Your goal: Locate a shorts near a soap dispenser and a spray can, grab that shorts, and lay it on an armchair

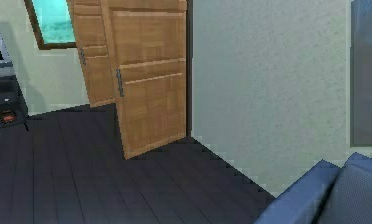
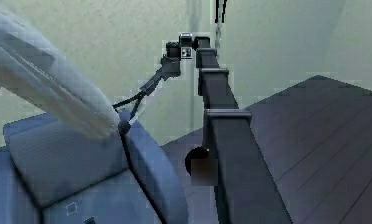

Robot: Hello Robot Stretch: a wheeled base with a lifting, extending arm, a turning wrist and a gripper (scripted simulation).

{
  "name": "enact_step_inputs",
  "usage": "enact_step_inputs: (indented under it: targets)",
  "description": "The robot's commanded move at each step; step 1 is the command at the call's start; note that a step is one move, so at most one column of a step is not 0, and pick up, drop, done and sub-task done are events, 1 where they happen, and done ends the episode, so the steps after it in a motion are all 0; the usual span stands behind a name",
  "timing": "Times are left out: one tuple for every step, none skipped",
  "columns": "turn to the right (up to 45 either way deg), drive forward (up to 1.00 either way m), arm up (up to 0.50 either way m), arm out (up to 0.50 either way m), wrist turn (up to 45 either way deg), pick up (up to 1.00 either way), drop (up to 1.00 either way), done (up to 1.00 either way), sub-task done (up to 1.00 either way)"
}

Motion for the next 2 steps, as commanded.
enact_step_inputs:
  targets:
    - [0.0,0.0,0.0,0.0,39.0,0.0,0.0,0.0,0.0]
    - [0.0,0.0,-0.46,0.0,0.0,0.0,0.0,0.0,0.0]
